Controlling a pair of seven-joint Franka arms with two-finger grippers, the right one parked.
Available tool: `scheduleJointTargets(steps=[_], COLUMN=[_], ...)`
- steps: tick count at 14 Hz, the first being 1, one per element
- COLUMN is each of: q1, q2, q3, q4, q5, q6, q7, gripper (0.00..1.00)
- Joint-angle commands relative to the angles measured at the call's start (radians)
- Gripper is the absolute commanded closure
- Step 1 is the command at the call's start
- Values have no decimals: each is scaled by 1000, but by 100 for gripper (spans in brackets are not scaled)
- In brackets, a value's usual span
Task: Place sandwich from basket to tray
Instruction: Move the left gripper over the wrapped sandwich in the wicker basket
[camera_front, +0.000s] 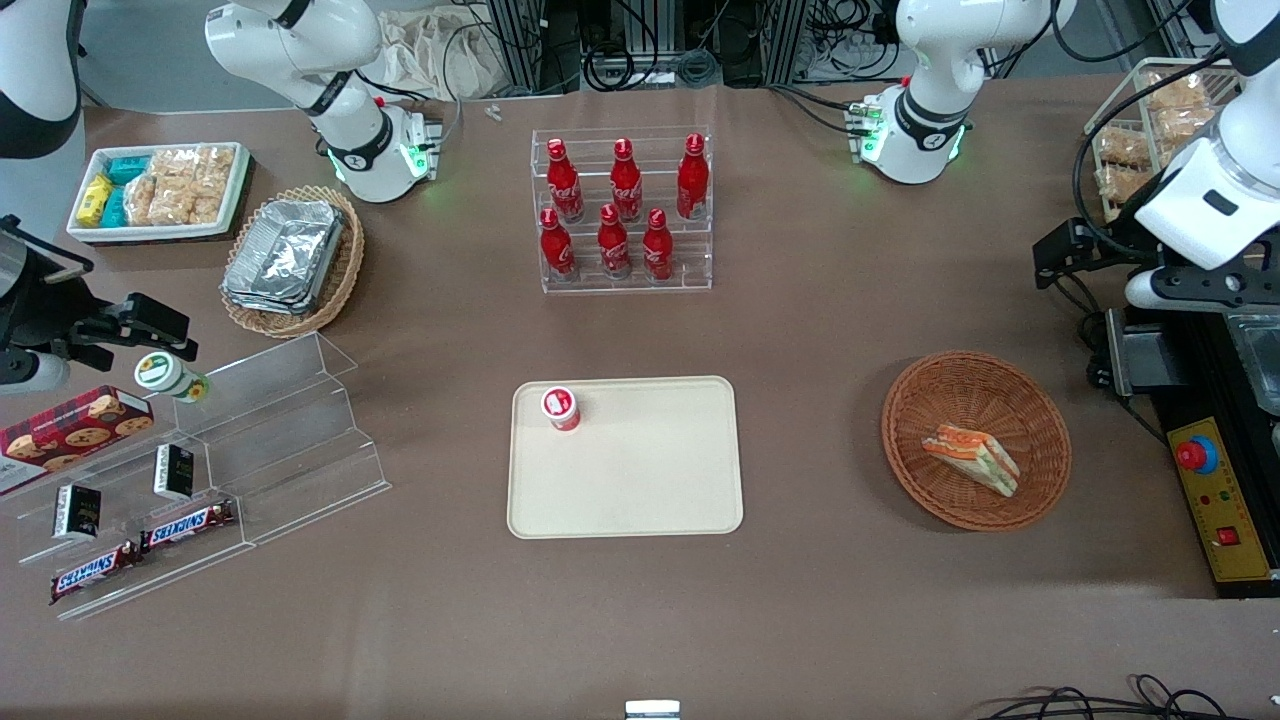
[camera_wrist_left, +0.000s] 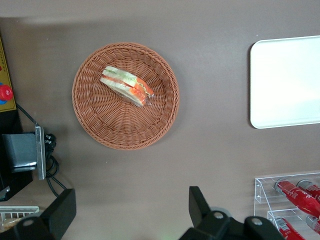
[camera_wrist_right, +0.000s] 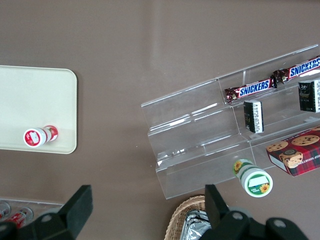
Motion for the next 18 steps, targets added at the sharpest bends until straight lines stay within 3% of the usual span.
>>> scheduleJointTargets(steps=[1, 5, 7, 12, 16, 18], q1=[-6, -2, 6, 51, 44, 44], q2=[34, 62, 65, 73, 203, 284], q3=[2, 7, 8, 22, 20, 19], q4=[45, 38, -33, -283, -386, -380], q5=[16, 24, 54, -8, 2, 4], q6=[-21, -13, 56, 405, 723, 794], q7=[18, -40, -94, -514, -1020, -1112], gripper=[0, 0, 0, 0, 0, 0])
